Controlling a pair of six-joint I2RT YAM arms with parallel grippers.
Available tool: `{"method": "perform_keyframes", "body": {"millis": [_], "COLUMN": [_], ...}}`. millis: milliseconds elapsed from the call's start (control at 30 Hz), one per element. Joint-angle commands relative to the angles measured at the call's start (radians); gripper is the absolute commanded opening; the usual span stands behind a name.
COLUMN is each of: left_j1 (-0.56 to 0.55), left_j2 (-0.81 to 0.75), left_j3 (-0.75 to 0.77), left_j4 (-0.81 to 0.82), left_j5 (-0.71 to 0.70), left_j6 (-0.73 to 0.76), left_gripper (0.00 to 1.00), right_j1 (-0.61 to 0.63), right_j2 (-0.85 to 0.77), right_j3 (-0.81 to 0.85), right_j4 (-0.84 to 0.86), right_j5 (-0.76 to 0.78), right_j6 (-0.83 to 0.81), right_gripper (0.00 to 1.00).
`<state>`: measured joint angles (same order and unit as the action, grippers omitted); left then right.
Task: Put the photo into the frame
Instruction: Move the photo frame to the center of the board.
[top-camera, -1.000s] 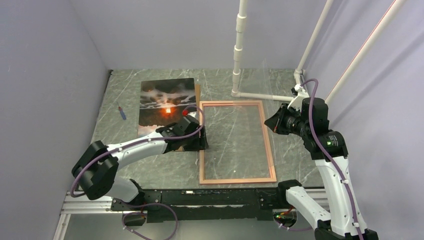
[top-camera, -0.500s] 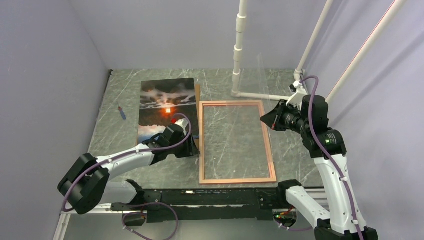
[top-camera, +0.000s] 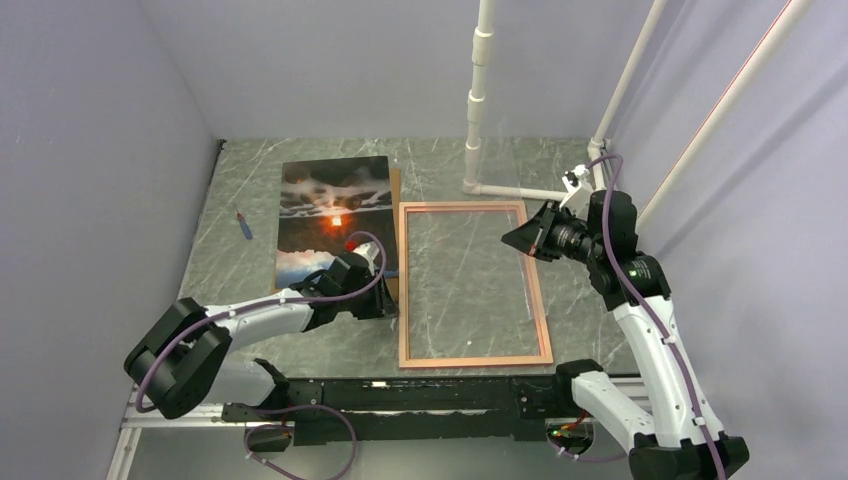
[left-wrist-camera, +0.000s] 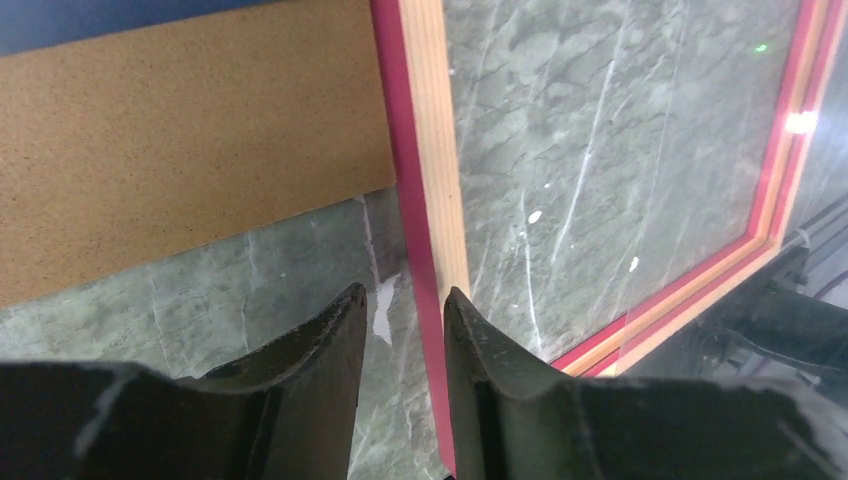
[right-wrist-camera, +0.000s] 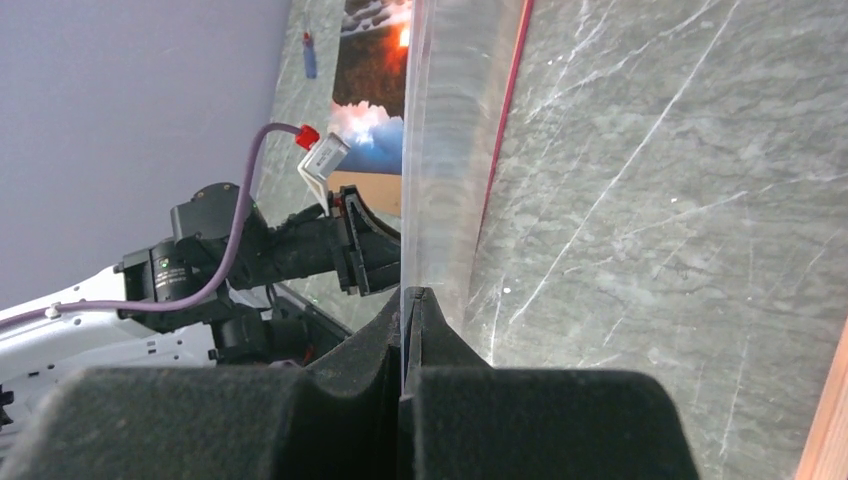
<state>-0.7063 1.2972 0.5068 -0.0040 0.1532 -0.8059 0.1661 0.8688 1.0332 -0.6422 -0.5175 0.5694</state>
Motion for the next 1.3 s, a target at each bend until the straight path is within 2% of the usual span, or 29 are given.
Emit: {"method": "perform_keyframes", "body": {"millis": [0,133,200,267,400,467,533,700,767,867,967,1167,1267], "left_j1": [-0.007,-0.031,-0.064,-0.11,-0.152,-0.159,-0.172,-0.182,-0.183,-0.181,-0.18,-0.179,-0.179], "left_j2": [0.04,0.069,0.062,0.036,-0.056,-0.093,-0.131,-0.219,-0.233,-0.271,-0.298,-0.171,-0.084], "left_j3": [0.023,0.019,0.022,0.056,0.109,0.146,0.178,0.145,0.131,0.044,0.043,0.154,0.157], "left_j4": [0.018,0.042,0.065,-0.018,-0.165,-0.265,-0.345,-0.299,-0.273,-0.158,-0.143,-0.232,-0.188], "left_j5": [0.004,-0.02,-0.027,-0.087,-0.15,-0.15,-0.183,-0.225,-0.23,-0.225,-0.234,-0.209,-0.17], "left_j6": [-0.003,-0.041,-0.023,0.005,0.035,0.031,0.02,0.02,0.01,-0.044,-0.082,-0.07,-0.081], "left_gripper": [0.37,0.33,0.38,0.44,0.47,0.47,0.47,0.5,0.5,0.5,0.47,0.42,0.39], "right_j1": [-0.001,0.0,0.0,-0.001,-0.001,-0.002,-0.001,-0.001,0.0,-0.001,-0.001,-0.003,-0.002], "right_j2": [0.001,-0.01,-0.005,0.017,0.037,-0.001,-0.046,-0.116,-0.154,-0.188,-0.12,-0.117,-0.119], "right_j3": [-0.018,-0.089,-0.144,-0.172,-0.191,-0.215,-0.197,-0.2,-0.285,-0.388,-0.319,-0.27,-0.273], "right_j4": [0.123,0.171,0.246,0.314,0.364,0.396,0.33,0.225,0.289,0.489,0.432,0.338,0.338], "right_j5": [-0.052,-0.05,-0.086,-0.123,-0.247,-0.243,-0.171,-0.041,-0.043,-0.101,-0.15,-0.104,-0.105], "right_j6": [0.063,0.07,0.094,0.108,0.123,0.13,0.091,0.09,0.169,0.287,0.226,0.136,0.135], "right_gripper": [0.0,0.0,0.0,0.0,0.0,0.0,0.0,0.0,0.0,0.0,0.0,0.0,0.0]}}
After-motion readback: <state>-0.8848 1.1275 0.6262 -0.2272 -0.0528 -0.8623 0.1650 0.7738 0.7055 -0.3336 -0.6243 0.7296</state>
